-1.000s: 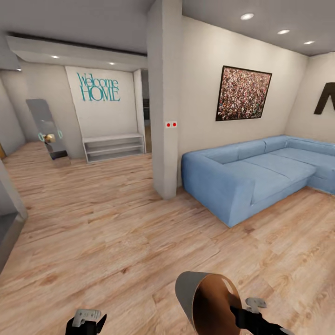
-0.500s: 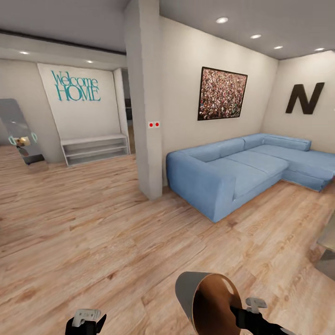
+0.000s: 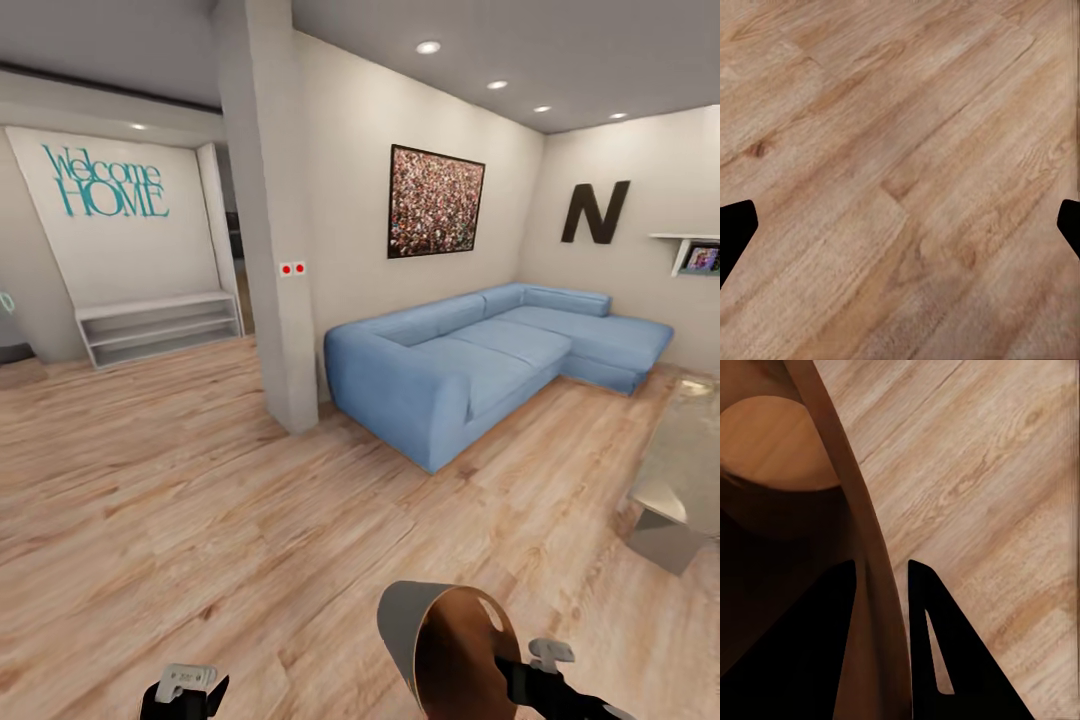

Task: Put the three can of soda from the living room inside the tash can in the kitchen.

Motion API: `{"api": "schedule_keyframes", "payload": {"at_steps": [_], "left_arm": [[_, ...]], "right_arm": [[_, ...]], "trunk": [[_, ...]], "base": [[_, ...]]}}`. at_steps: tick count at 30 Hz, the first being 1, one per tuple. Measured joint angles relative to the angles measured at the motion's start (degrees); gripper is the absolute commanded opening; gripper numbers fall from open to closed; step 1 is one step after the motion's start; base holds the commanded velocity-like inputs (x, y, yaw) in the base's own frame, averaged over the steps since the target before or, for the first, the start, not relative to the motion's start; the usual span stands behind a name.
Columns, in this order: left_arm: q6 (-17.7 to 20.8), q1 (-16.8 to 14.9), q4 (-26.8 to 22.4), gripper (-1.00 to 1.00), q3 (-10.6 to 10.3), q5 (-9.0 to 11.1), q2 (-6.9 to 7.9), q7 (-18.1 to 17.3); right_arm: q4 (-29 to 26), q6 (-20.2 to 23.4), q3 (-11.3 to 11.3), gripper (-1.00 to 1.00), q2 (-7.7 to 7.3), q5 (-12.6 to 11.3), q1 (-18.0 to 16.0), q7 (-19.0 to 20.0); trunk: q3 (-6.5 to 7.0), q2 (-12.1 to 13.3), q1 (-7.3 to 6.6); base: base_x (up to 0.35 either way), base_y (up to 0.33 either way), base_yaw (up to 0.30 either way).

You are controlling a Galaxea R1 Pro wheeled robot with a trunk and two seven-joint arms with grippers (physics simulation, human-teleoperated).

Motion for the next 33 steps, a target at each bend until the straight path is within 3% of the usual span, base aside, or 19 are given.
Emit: {"api": "schedule_keyframes", "payload": {"at_steps": [12, 33], "left_arm": [[0.08, -0.01, 0.00, 1.00, 0.01, -0.03, 0.00, -0.08], [0.08, -0.01, -0.04, 1.00, -0.01, 0.16, 0.05, -0.27]], "right_arm": [[-0.06, -0.49, 0.02, -1.00, 0.05, -0.13, 0.00, 0.01], [0.00, -0.50, 0.03, -1.00, 0.05, -0.10, 0.00, 0.03]], "trunk": [[0.00, 0.00, 0.00], [0.00, 0.00, 0.00]], "base": [[0.214, 0.229, -0.161], [0.184, 0.283, -0.248]]}}
